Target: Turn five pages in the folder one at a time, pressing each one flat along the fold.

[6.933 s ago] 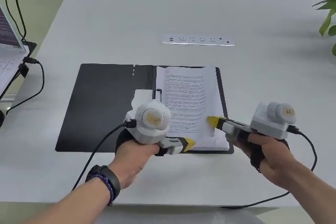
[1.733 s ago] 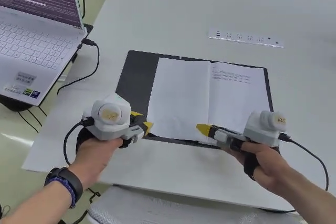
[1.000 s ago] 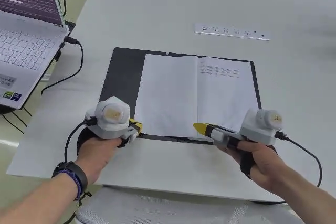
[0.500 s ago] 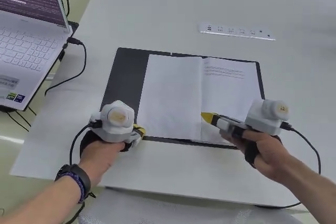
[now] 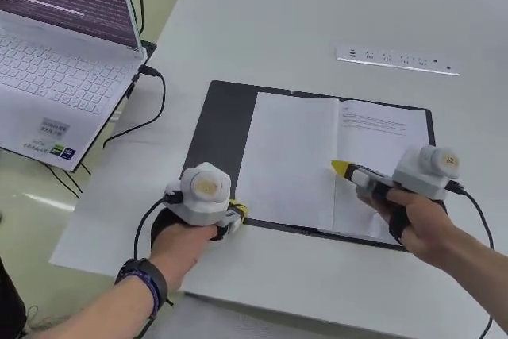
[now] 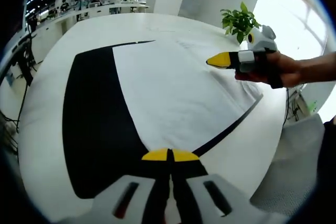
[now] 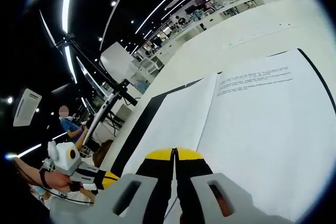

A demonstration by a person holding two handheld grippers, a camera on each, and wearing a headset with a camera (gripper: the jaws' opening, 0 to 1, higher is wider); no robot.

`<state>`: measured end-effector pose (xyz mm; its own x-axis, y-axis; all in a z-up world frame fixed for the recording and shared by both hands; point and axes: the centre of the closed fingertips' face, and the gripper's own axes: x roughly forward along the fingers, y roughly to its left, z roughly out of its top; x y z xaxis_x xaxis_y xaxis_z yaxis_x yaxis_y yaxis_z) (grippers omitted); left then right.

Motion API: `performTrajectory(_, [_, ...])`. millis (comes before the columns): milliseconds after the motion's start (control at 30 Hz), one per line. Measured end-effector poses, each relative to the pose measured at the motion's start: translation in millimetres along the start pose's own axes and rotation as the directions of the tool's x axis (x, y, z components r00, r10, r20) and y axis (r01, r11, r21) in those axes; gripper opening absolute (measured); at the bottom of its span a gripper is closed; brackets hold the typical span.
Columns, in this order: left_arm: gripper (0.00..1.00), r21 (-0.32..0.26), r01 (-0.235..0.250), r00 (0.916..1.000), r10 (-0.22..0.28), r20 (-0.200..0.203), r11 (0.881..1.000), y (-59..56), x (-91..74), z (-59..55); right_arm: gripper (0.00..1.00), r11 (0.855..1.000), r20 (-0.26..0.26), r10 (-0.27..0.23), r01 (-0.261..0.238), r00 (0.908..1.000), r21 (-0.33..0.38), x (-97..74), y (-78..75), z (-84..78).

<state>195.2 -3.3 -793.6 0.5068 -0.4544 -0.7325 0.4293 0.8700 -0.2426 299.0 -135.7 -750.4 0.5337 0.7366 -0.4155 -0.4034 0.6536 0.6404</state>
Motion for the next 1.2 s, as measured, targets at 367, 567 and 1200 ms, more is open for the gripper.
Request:
performTrajectory(367, [0.00, -0.005, -0.011, 0.9999, 0.011, 0.007, 1.000, -0.9, 0.5, 0.5, 0.00, 0.998, 0.023, -0.015, 0.014, 0.9996, 0.060, 11.8, -13.0, 5.3])
performTrajectory(567, [0.00, -0.014, -0.010, 0.9999, 0.010, 0.007, 1.000, 0.3, 1.2, 1.2, 0.00, 0.996, 0.053, -0.013, 0.008, 0.9985, 0.084, 15.9, -16.7, 14.3])
performTrajectory(1200, [0.00, -0.003, -0.009, 0.9998, 0.009, 0.016, 1.000, -1.7, 1.6, 0.2, 0.00, 0.981, 0.160, -0.083, 0.053, 0.9837, 0.186, 35.8, -29.4, 49.5])
